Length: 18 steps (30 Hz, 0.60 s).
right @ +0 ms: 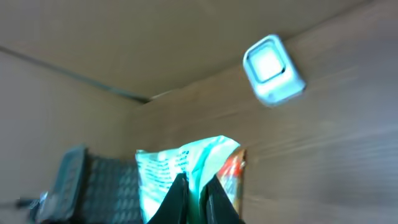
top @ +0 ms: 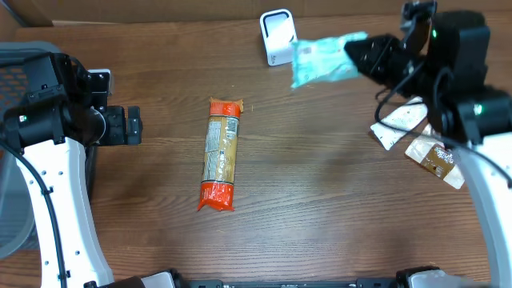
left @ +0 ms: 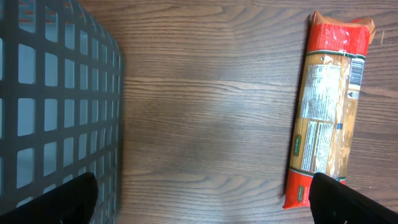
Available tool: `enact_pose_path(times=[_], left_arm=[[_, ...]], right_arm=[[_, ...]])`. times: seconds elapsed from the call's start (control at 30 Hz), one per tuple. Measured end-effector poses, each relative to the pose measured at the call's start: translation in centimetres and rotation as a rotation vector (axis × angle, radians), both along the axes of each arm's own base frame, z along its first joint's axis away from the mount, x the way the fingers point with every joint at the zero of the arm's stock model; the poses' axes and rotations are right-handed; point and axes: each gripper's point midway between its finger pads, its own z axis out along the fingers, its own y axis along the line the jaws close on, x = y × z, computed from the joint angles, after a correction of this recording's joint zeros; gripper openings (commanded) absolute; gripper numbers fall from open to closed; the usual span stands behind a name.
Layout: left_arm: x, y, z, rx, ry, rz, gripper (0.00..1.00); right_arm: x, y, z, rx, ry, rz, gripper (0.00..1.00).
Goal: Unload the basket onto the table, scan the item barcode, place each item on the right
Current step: 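Hold the wipes pack barcode against the white scanner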
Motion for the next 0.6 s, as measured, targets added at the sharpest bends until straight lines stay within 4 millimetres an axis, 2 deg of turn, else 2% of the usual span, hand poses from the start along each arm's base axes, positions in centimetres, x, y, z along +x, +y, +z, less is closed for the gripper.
enact_pose_path(times=[0.1,0.17,0.27,0.33,0.47,0.6], left_arm=[[0.0,0.0,0.0,0.001,-0.001,0.000,1.00],[0.0,0.0,0.0,0.001,-0.001,0.000,0.99],[0.0,0.0,0.0,0.001,-0.001,0.000,1.00],[0.0,0.0,0.0,0.001,-0.001,0.000,1.00],[0.0,0.0,0.0,0.001,-0.001,0.000,1.00],[0.0,0.0,0.0,0.001,-0.001,0.000,1.00]], right_arm=[[2.2,0.1,0.6,-0.109,-0.012,-0.022,0.04],[4.3,1.0,1.3,-0.198,-0.059,-0.029,0.04],[7.5,3.1,1.1,-0.361,-0.158,-0.042,0.04],[9.4,4.6,0.0,-0.476,-0.223,-0.049,0.04],[13.4,7.5,-3.4,-0.760,-0.349,-0.068,0.04],[16.1,9.0,-5.9,-1.002,-0.452,-0.053,0.04]])
